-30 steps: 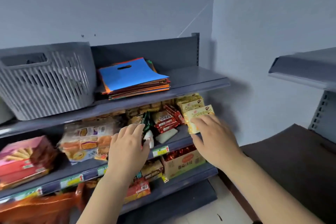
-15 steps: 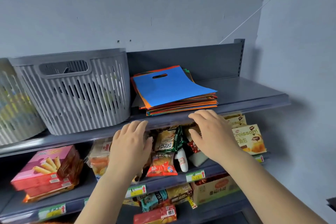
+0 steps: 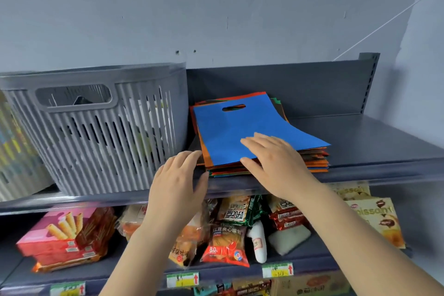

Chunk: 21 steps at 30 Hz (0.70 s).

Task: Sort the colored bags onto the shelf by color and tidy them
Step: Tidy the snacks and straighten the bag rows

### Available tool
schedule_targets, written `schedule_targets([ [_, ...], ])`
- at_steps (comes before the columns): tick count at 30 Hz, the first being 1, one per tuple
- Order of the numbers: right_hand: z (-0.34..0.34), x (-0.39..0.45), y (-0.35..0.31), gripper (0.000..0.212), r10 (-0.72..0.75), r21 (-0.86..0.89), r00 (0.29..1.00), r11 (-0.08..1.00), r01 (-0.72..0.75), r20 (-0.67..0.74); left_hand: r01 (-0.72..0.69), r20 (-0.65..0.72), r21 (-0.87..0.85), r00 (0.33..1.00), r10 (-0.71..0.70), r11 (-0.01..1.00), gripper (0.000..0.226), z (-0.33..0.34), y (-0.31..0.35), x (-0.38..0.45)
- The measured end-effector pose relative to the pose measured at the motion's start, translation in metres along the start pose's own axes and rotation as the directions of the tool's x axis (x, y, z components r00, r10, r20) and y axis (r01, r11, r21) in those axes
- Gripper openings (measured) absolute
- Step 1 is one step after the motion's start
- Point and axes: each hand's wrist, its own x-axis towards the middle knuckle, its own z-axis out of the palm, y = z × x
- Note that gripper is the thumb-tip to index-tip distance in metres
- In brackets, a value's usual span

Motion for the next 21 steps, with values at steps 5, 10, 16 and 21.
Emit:
schedule_targets([
  [5,0.003,0.014,0.016,0.059,-0.008,-0.02,0.987,1.0,0.011,0.163,0.069,0.019,-0.055,0.997,-0.068,0.996,0.042,0.002,0.005,0.009],
  [10,0.005,0.013,0.033,0.045,0.053,0.152,0.994,0.986,-0.066,0.092,0.151,0.042,-0.143,0.988,-0.146,0.978,0.046,0.004,0.013,0.016],
  [16,0.002,0.018,0.052,0.044,0.185,0.242,0.981,0.956,-0.166,-0.057,0.144,0.124,-0.192,0.985,-0.121,0.971,0.048,0.007,0.022,0.027],
  [21,0.0,0.013,0.061,0.043,0.213,0.126,0.973,0.971,-0.201,-0.088,0.082,0.157,-0.142,0.986,-0.059,0.986,0.047,0.013,0.023,0.033],
])
